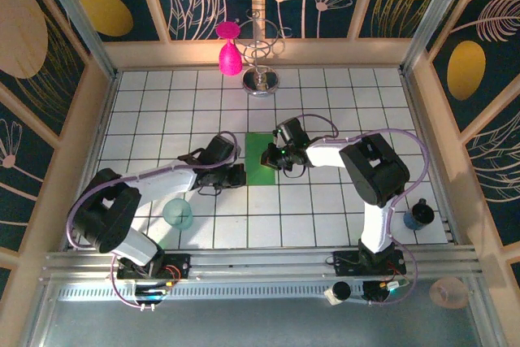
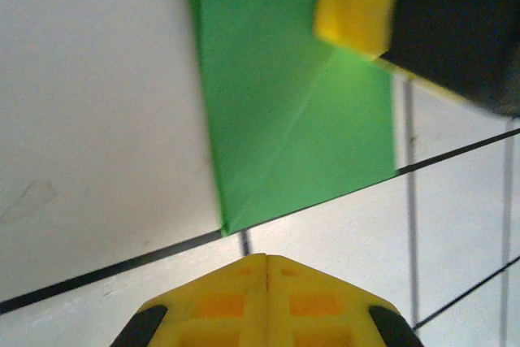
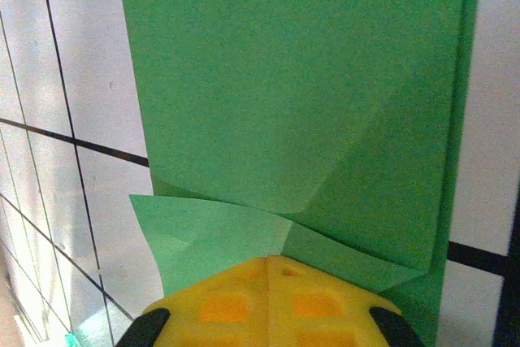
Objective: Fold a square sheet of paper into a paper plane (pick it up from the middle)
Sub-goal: Fold the triangle a second time at the center of the table.
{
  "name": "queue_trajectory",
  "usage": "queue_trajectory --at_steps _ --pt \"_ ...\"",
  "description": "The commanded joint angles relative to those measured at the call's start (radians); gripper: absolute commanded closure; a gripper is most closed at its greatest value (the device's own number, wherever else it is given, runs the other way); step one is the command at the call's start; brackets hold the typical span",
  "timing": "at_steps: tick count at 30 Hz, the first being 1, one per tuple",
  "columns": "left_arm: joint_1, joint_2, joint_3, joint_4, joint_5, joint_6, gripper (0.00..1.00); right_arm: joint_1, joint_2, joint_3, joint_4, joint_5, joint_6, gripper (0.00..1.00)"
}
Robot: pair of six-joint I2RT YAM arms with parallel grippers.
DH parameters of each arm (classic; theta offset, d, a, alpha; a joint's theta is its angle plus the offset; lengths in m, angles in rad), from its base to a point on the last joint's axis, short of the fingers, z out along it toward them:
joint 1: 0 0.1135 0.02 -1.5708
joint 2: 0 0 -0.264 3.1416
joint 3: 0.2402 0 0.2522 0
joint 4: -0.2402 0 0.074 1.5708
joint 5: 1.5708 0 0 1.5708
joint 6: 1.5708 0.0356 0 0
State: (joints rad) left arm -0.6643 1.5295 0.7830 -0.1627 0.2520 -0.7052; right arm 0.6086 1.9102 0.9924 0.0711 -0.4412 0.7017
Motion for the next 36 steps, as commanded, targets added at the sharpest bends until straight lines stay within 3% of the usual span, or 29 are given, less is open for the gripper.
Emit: queue_trajectory --at_steps 1,4,16,36 --pt "0.023 -0.023 0.029 0.046 -0.006 -0.042 0.99 -0.013 -0.059 0.011 0.023 -0.019 0.009 0.89" --pt "0.035 -0.011 0.02 0.126 0.003 -0.092 0.95 -0.013 -0.122 -0.023 0.078 -0.012 0.064 0.79" --pt "0.065 0.156 0.083 0.297 0.053 -0.154 0.88 -0.019 -0.253 -0.228 0.215 0.093 0.322 0.56" --pt "0.104 0.265 0.064 0.333 0.022 -0.221 0.81 -0.011 -0.127 -0.187 0.261 0.023 0.364 0.6"
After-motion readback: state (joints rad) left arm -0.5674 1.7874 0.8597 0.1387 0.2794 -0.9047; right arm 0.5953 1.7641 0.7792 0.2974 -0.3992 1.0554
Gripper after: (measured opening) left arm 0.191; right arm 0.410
